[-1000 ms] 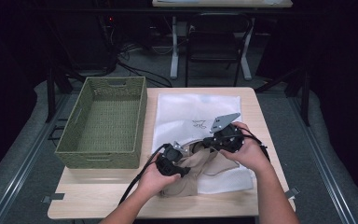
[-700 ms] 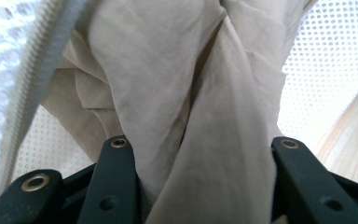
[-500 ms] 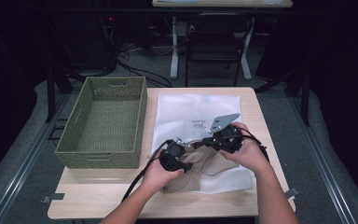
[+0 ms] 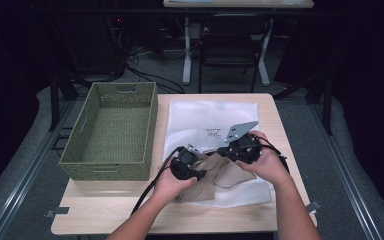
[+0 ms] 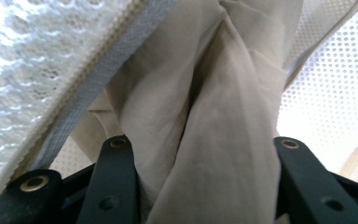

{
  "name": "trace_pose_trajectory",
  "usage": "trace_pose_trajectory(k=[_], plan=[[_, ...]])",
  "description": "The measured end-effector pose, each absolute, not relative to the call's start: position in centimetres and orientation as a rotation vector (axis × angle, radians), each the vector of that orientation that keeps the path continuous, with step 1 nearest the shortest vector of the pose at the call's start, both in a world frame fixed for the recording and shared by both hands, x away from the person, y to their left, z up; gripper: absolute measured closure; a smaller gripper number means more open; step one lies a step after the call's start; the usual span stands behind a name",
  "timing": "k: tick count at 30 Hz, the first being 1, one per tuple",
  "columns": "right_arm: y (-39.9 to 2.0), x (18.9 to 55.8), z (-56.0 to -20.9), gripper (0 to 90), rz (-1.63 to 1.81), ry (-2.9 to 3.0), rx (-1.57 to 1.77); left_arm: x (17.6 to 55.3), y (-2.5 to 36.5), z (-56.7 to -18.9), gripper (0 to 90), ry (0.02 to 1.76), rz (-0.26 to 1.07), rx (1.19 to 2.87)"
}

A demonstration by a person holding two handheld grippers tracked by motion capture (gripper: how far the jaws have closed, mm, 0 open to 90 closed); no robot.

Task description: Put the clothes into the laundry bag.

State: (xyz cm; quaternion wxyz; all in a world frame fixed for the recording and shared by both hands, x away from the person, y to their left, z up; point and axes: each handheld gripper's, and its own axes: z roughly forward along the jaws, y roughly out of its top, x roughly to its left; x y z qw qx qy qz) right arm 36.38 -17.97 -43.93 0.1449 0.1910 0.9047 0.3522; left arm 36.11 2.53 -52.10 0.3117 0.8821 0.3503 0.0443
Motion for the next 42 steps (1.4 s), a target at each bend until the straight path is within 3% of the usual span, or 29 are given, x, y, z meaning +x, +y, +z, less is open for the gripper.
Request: trace_pose_trajectory(k=[42], plan=[[-17.73,36.43,-44.38,88.8,0.999,2.609,0.542,36.54,2.78,-52.94,56.4,0.952,0.117,2.285]])
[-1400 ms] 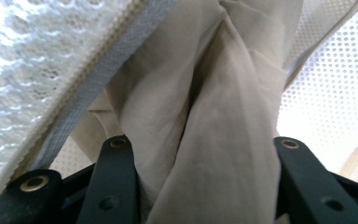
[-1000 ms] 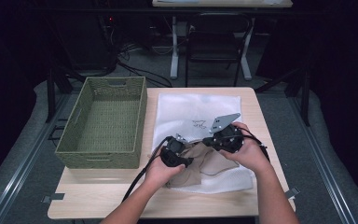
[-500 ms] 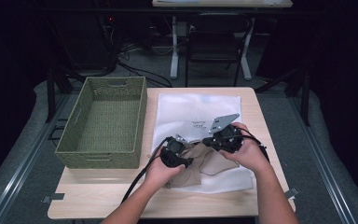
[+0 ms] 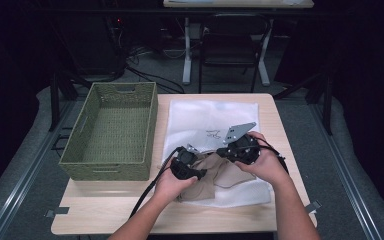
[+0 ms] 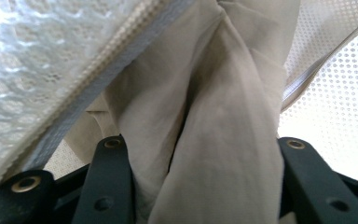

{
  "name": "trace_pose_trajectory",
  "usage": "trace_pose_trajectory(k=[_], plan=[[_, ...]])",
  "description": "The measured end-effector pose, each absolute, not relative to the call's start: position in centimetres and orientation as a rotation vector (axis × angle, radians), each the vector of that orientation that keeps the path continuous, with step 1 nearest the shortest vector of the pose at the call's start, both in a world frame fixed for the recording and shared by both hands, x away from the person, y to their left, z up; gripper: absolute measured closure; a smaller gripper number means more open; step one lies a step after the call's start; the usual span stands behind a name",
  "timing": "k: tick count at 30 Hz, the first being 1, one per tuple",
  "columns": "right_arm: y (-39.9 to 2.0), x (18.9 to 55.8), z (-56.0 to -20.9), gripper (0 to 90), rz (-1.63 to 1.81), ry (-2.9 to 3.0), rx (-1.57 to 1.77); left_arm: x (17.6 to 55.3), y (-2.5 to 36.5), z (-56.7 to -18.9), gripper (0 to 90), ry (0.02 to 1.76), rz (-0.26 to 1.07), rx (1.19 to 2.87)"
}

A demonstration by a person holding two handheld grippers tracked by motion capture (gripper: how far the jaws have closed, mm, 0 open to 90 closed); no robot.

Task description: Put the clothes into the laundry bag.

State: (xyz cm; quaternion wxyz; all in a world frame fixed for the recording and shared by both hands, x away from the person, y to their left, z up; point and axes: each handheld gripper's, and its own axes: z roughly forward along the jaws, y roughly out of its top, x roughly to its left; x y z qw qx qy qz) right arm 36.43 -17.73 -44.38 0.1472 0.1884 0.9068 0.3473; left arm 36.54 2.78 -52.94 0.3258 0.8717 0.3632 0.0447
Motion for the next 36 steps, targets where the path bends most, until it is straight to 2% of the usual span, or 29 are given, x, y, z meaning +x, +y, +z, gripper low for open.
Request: trace_pose_trajectory(k=[5,15,23,36], plan=[[-18.0,36.4,-44.1,90.0,1.026,2.604,0.541,36.5,3.1,-52.9,52.0,0.953,0.119,2.279],[-18.1,36.5,-44.4,90.0,1.019,2.605,0.55,36.1,3.7,-52.6,51.0,0.951,0.125,2.273],[-17.9,36.4,-44.4,89.7,1.019,2.604,0.547,35.9,4.1,-52.4,48.6,0.943,0.193,2.274],[-16.5,36.3,-45.4,77.1,0.99,2.658,0.503,35.9,4.0,-52.1,50.0,0.946,0.174,2.279]])
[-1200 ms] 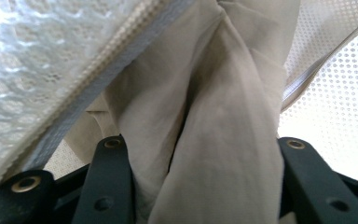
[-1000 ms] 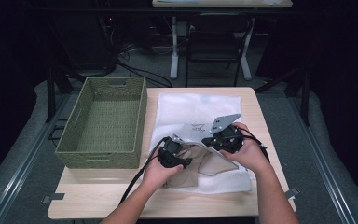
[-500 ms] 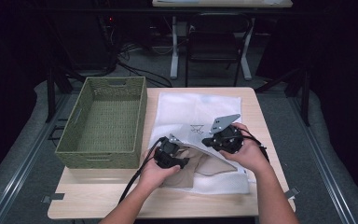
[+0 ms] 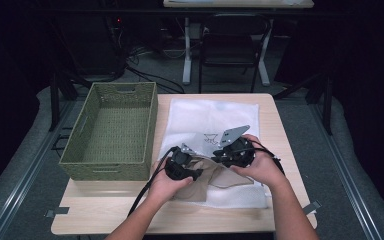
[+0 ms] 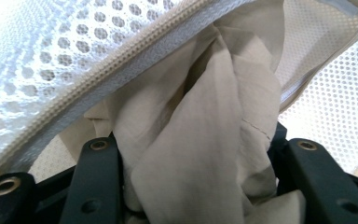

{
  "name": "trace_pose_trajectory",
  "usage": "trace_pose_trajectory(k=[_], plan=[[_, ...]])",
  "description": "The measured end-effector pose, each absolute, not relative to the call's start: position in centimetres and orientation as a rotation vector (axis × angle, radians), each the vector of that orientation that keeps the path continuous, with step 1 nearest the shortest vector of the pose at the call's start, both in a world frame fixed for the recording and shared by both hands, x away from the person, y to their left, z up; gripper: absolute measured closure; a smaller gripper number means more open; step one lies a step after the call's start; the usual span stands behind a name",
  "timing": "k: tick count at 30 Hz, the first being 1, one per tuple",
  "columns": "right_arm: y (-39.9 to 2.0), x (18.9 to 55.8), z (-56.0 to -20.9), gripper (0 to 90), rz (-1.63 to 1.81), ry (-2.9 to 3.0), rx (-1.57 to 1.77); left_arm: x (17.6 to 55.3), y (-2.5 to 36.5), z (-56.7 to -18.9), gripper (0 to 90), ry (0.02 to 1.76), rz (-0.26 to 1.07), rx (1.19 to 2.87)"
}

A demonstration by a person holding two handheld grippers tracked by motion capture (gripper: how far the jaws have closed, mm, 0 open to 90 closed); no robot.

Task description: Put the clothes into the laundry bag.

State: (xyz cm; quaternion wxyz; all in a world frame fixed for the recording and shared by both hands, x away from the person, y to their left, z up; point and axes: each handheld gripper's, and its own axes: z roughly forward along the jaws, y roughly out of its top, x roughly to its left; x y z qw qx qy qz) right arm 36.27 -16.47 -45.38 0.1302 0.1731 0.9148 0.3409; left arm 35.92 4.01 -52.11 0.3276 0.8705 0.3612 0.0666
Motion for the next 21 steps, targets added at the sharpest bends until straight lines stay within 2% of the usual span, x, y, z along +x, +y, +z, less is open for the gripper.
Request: trace_pose_trajectory(k=[10,16,21], plan=[[-15.3,36.3,-46.4,70.4,0.955,2.671,0.5,36.0,3.8,-52.1,49.9,0.949,0.184,2.297],[-15.1,36.6,-46.7,64.5,0.929,2.666,0.492,36.0,3.7,-52.0,53.5,0.944,0.172,2.284],[-15.0,36.7,-47.2,63.6,0.908,2.679,0.512,35.9,3.6,-51.9,55.3,0.939,0.187,2.274]])
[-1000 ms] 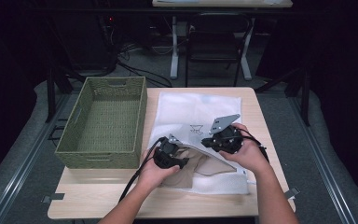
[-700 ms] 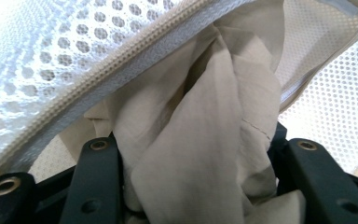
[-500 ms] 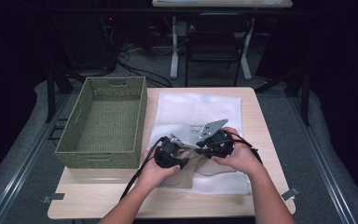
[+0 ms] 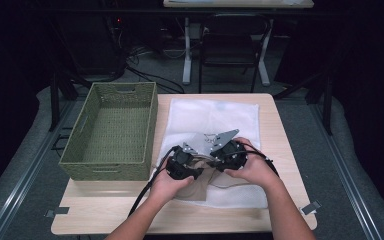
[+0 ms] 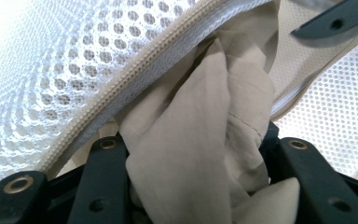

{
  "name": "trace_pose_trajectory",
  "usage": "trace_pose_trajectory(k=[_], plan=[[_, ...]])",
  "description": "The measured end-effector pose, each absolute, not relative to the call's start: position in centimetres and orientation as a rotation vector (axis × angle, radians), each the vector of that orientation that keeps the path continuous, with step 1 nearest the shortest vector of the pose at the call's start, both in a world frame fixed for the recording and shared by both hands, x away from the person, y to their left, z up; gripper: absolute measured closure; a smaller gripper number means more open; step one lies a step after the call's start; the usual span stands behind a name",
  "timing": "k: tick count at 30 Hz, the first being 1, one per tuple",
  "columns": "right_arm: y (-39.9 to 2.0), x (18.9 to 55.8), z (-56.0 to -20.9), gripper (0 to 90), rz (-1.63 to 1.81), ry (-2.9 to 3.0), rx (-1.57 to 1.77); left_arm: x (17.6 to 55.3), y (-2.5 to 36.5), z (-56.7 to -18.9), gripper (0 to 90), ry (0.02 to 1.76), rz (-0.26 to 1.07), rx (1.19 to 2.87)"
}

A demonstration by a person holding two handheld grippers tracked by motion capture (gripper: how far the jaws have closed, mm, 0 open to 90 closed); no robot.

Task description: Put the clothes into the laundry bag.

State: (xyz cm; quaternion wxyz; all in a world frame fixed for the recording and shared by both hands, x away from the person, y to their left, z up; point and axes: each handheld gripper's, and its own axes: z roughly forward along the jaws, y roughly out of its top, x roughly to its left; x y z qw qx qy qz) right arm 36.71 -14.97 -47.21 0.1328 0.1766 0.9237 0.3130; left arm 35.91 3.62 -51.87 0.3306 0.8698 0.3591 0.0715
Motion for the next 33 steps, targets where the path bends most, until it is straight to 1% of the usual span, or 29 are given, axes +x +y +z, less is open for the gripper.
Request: trace_pose_trajectory(k=[7,11,15,22,33], plan=[[-14.8,36.9,-47.6,64.4,0.874,2.685,0.505,35.9,3.7,-51.8,56.7,0.94,0.174,2.258],[-14.7,37.1,-47.8,67.7,0.855,2.686,0.49,35.9,3.8,-51.6,57.2,0.937,0.162,2.254],[-14.8,37.1,-47.9,76.8,0.84,2.691,0.488,35.9,3.7,-51.6,57.3,0.936,0.155,2.252],[-14.9,37.1,-47.7,87.3,0.857,2.701,0.496,36.0,3.7,-51.7,57.4,0.946,0.143,2.243],[-15.8,36.9,-46.7,88.8,0.879,2.694,0.51,36.4,2.9,-51.9,56.3,0.971,0.136,2.236]])
